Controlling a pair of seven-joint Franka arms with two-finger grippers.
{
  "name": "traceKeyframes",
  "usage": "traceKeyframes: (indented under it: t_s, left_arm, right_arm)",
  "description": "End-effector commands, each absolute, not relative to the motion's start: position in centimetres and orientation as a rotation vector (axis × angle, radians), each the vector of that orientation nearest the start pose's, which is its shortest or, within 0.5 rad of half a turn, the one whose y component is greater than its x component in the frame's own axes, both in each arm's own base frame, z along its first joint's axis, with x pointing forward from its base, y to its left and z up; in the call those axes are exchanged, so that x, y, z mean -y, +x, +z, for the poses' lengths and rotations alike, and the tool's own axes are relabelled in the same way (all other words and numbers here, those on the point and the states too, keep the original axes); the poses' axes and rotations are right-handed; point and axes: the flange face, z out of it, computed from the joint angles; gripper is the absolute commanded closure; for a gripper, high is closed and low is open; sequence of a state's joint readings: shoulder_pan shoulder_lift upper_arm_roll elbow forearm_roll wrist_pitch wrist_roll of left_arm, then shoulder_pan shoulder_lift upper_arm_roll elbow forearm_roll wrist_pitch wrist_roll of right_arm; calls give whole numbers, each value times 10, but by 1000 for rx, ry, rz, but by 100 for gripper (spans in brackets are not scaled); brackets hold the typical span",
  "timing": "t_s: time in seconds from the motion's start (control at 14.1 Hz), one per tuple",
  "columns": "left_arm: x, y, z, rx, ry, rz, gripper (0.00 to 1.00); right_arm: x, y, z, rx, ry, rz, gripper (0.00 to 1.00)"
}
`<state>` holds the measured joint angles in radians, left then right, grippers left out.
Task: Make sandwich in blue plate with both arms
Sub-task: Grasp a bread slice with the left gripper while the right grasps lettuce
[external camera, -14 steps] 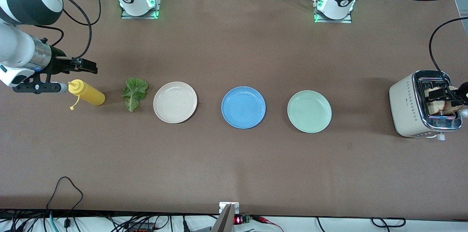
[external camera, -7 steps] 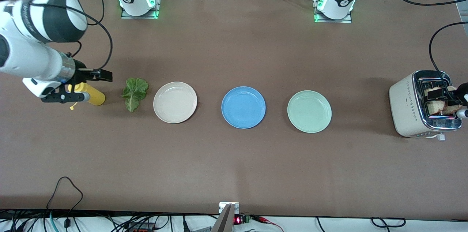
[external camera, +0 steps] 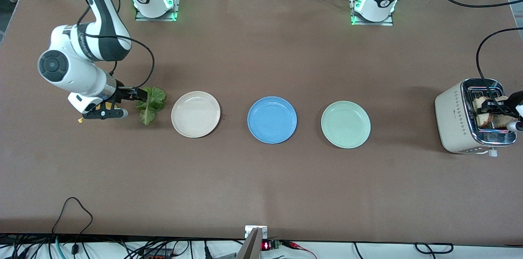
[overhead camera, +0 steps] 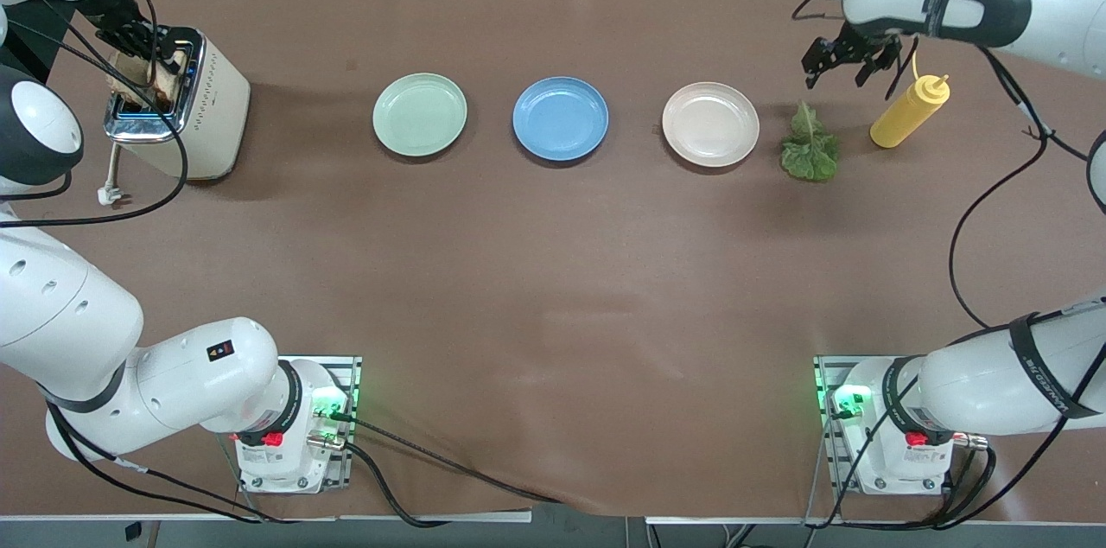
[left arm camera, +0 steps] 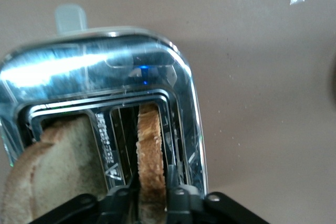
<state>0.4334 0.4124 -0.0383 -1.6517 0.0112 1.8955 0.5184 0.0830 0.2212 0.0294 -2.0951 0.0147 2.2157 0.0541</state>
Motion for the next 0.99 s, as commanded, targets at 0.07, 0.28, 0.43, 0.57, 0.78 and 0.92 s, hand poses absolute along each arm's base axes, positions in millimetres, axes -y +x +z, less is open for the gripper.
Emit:
traceKeyframes:
  t_s: [0.07, 0.28, 0.43, 0.57, 0.78, 0.92]
  left_arm:
    - [-253, 600, 396, -240, -3209, 230, 99]
    - [-246, 616, 467, -263, -3205, 168, 99]
    - [-209, 626, 502, -348, -3211, 172, 99]
    - [-152, 630, 527, -429, -3236, 149, 99]
    - [-66, 636, 511, -365, -3388, 246, 99]
    - [-4, 642, 496, -280, -3473, 253, 99]
  right_arm:
    - [-61, 554, 252, 74, -3131, 105, 0]
    - [-62, 555, 220, 106, -3136, 104, 0]
    - [-60, 556, 210, 127, -3147, 96, 0]
    - [-59, 555, 203, 133, -3147, 100, 0]
    - [-55, 555, 192, 178, -3170, 110, 0]
    - [-55, 555, 191, 208, -3180, 112, 9]
